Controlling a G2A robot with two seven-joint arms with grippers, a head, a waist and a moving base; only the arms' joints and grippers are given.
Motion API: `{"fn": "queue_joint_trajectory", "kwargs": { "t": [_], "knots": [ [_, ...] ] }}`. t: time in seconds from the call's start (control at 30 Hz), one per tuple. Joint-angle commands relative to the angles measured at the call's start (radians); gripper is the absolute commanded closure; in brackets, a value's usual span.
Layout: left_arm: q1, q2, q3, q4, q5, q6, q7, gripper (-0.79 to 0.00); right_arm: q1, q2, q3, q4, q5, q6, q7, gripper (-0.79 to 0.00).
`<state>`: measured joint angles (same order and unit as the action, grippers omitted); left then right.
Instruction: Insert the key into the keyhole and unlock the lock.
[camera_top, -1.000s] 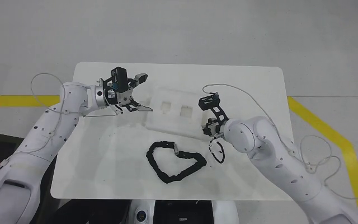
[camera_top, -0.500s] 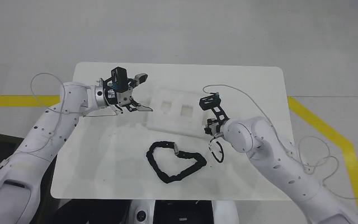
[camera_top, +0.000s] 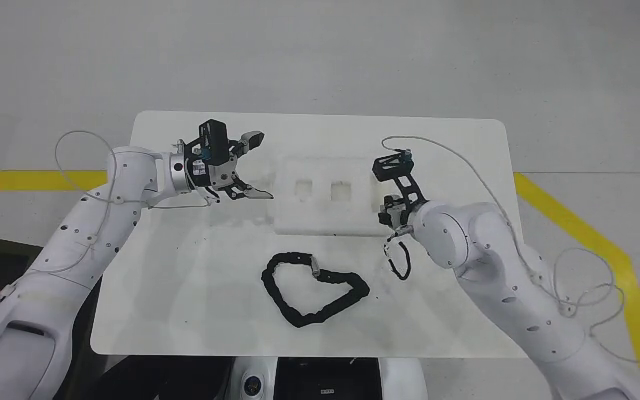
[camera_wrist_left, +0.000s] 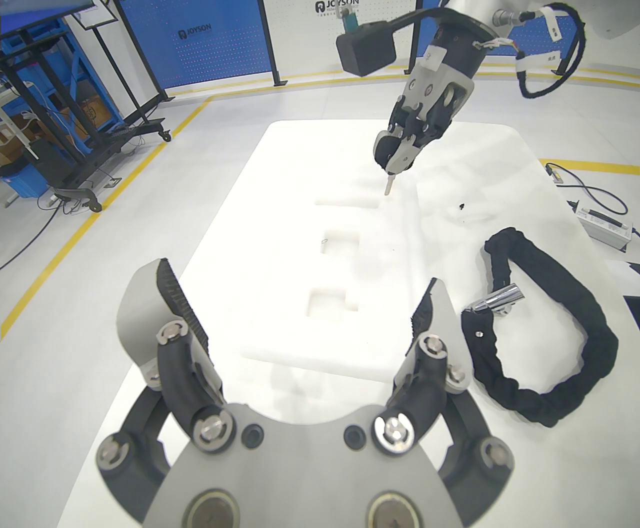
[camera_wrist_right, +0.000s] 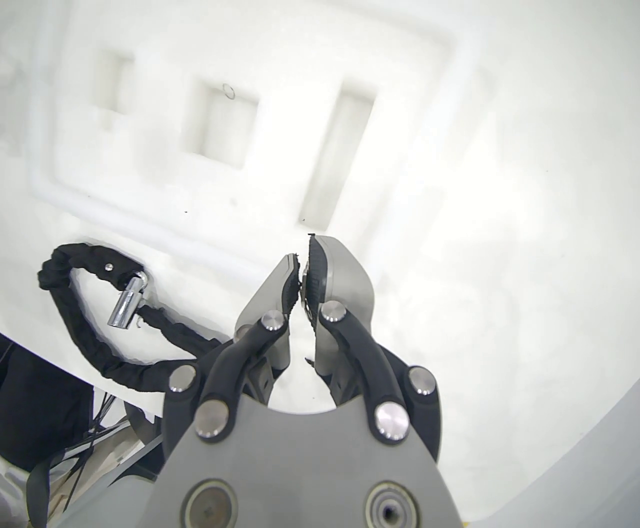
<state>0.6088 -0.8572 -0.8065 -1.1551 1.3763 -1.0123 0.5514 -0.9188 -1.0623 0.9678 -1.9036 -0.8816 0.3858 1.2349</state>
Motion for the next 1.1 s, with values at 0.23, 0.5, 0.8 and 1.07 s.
{"fn": "queue_joint_trajectory", "kwargs": {
  "t": [0.23,0.5,0.8,1.07],
  "knots": [
    [0.000,0.000,0.000,0.000,0.000,0.000,0.000,-0.785,-0.118,0.023,0.226,-0.020,0.255,-0.168,-0.105,0.000],
    [0.000,0.000,0.000,0.000,0.000,0.000,0.000,-0.785,-0.245,0.041,0.433,-0.031,0.481,-0.357,-0.245,0.000],
    [0.000,0.000,0.000,0.000,0.000,0.000,0.000,-0.785,-0.297,0.050,0.579,-0.006,0.734,-0.502,-0.290,0.000],
    [0.000,0.000,0.000,0.000,0.000,0.000,0.000,-0.785,-0.313,0.060,0.653,0.043,0.857,-0.614,-0.263,0.000]
  ]
}}
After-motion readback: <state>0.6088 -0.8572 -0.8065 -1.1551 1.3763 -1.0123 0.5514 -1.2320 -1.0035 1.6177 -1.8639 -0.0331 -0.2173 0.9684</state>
